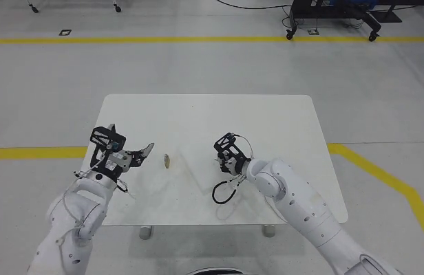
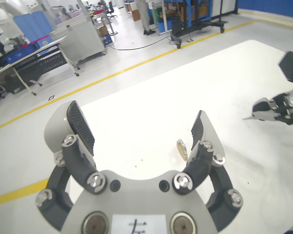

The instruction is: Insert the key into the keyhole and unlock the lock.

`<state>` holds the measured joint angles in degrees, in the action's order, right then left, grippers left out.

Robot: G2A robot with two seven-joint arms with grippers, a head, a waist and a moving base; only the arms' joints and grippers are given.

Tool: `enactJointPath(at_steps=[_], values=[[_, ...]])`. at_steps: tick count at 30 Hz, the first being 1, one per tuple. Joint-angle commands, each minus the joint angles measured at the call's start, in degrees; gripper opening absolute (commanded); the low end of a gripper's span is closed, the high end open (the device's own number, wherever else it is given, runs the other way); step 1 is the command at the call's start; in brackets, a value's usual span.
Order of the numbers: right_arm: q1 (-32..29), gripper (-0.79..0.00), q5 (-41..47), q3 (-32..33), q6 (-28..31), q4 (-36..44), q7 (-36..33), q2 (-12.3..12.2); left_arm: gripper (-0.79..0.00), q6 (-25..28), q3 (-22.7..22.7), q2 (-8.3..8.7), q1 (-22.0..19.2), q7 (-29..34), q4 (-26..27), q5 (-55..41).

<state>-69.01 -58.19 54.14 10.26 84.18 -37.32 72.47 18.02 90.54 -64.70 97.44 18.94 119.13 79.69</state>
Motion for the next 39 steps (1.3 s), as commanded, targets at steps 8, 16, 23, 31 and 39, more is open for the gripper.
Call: enactJointPath(at_steps=[8,16,23,31,39], values=[[1.62,-0.785,1.51,-0.45,-0.06,-2.92,1.67,0.55,0.000,-0.07,-17.36,-1.44,-14.46,15.97,-8.54,6.66],[0.58,-0.785,1.76,0.92,0.95,-2.18,2.55,0.21,0.000,-4.76,-28.28,-3.50,-24.13,19.30,-17.60,12.84],[-0.69,-0.785,2.45,2.47,1.77,-1.31,3.33,-0.18,0.000,-9.38,-35.27,-5.60,-30.09,20.29,-26.64,15.97],[-2.90,-0.785,4.84,5.31,4.23,-0.02,5.13,-0.86,0.000,-13.77,-41.52,-8.04,-34.50,20.95,-34.45,20.00],[-5.72,-0.785,11.00,9.51,11.03,0.77,7.74,-1.83,0.000,-15.72,-43.78,-9.82,-37.10,21.14,-38.73,20.68]])
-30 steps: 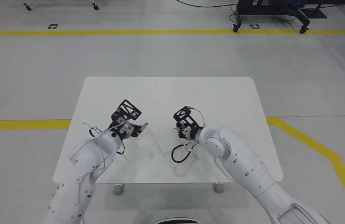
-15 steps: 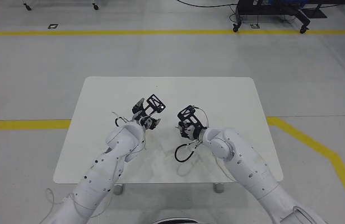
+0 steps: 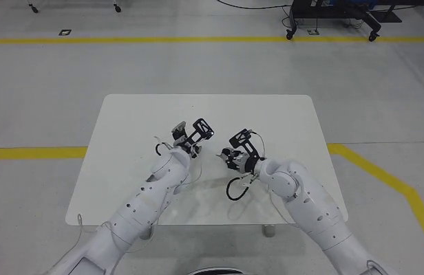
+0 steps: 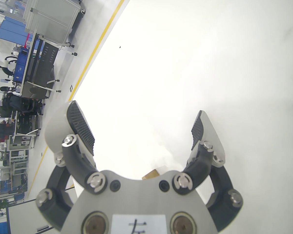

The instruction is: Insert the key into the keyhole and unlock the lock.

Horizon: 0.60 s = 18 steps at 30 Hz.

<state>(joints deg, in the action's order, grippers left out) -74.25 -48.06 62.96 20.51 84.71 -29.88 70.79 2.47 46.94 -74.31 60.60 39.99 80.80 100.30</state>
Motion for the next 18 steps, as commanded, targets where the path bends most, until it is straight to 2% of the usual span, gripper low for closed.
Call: enactJointPath(at_steps=[1,6,11,15,18], values=[[-0.87,-0.785,1.20,1.35,1.11,0.23,0.43,-0.32,0.000,-0.30,-0.29,-0.36,-0.41,0.06,-0.64,0.22],[-3.30,-0.785,2.59,4.01,2.22,1.65,1.77,-0.99,0.000,-0.65,-0.35,-1.00,-1.04,0.05,-1.19,0.56],[-4.55,-0.785,0.49,5.13,-1.46,3.42,0.00,-1.40,0.000,-1.86,1.36,-1.28,-1.05,-1.34,0.95,-0.75],[-2.74,-0.785,0.00,3.32,-4.75,3.24,-2.99,-1.09,0.000,0.94,4.29,-1.01,0.60,-2.44,4.89,-5.27],[-1.99,-0.785,0.50,2.72,-5.38,3.15,-2.56,-0.91,0.000,3.10,5.95,-0.74,1.92,-2.30,6.77,-7.55]])
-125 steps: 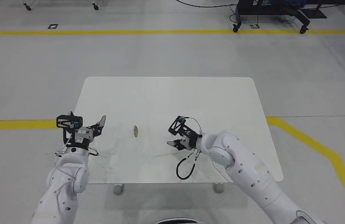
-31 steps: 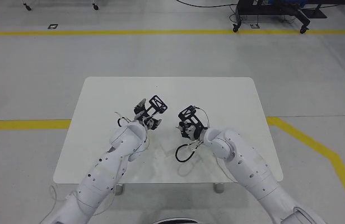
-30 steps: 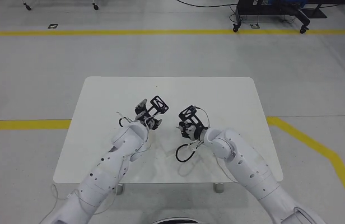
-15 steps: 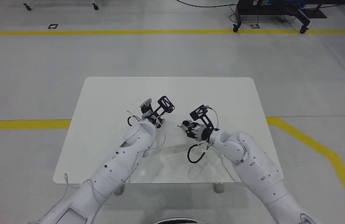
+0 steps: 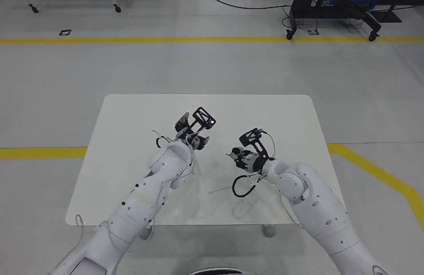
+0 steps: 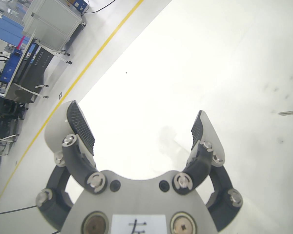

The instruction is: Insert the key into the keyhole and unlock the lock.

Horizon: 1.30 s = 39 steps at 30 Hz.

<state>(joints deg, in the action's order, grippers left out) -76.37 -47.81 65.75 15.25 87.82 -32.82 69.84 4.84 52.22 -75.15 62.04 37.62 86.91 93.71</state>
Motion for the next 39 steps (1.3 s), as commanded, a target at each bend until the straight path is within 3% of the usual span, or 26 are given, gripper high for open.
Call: enactJointPath(at_steps=[1,9,17,19,20,23,26,31,34,36,39], values=[[0.03,-0.785,0.62,0.05,-0.10,0.36,1.12,0.04,0.000,1.50,1.94,0.20,1.17,0.01,1.63,-3.39],[-3.51,-0.785,7.44,4.60,9.10,2.63,6.84,-0.85,0.000,4.86,15.19,1.41,4.60,0.84,8.44,-22.69],[-4.35,-0.785,7.70,5.54,11.68,4.02,7.11,-1.18,0.000,4.86,15.19,1.41,4.60,0.84,8.44,-22.69],[-4.35,-0.785,7.70,5.54,11.68,4.02,7.11,-1.18,0.000,4.41,15.50,1.41,6.03,-2.13,8.70,-23.68],[-4.35,-0.785,7.70,5.54,11.68,4.02,7.11,-1.18,0.000,5.36,15.97,1.42,6.72,-3.26,8.77,-25.88],[-3.95,-0.785,12.17,4.98,12.86,2.69,6.68,-1.05,0.000,16.09,21.56,1.78,8.56,-4.51,5.72,-47.49],[-1.86,-0.785,21.14,3.96,16.05,-0.46,3.57,-0.83,0.000,29.43,27.10,2.68,6.56,6.40,-2.61,-76.78],[2.37,-0.785,34.18,2.80,19.79,-4.57,-3.73,-0.73,0.000,32.26,27.27,3.75,0.19,26.92,-11.61,-101.23],[4.56,-0.785,40.36,1.69,21.13,-6.29,-7.64,-0.63,0.000,27.53,24.04,4.00,-3.62,34.30,-14.57,-107.42],[5.89,-0.785,42.85,1.12,21.49,-7.48,-9.32,-0.58,0.000,26.48,22.39,4.11,-5.72,35.35,-16.94,-108.02],[7.44,-0.785,45.90,0.07,22.55,-9.13,-11.13,-0.46,-0.179,27.14,19.08,3.86,-7.97,34.69,-19.86,-107.33]])
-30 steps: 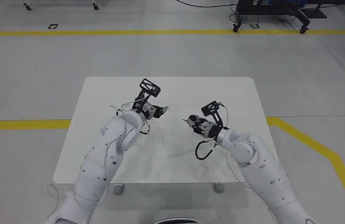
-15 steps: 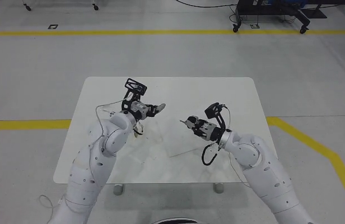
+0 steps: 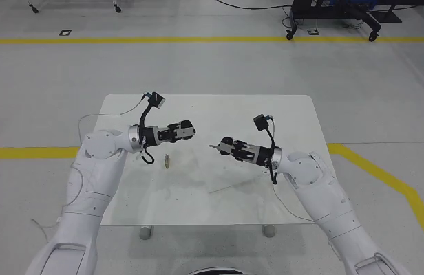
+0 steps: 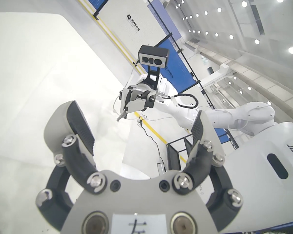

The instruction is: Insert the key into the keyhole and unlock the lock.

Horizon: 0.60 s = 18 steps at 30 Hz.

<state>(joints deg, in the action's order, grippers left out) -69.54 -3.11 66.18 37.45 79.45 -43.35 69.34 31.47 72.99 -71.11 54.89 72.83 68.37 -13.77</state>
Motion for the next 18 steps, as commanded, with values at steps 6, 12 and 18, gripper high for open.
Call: enactJointPath(at_steps=[6,12,18], values=[[2.82,-0.785,5.32,-2.13,2.51,-3.76,-3.14,0.22,-0.360,2.61,-8.13,-0.87,-3.84,-2.62,-5.79,1.25],[3.67,-0.785,7.47,-2.57,3.90,-5.59,-3.87,0.13,-0.459,3.19,-12.37,-0.62,-5.51,-3.20,-6.90,-0.38],[3.98,-0.785,8.72,-3.09,4.39,-6.07,-3.96,0.07,-0.566,3.86,-14.63,0.15,-6.61,-3.87,-8.11,-1.23]])
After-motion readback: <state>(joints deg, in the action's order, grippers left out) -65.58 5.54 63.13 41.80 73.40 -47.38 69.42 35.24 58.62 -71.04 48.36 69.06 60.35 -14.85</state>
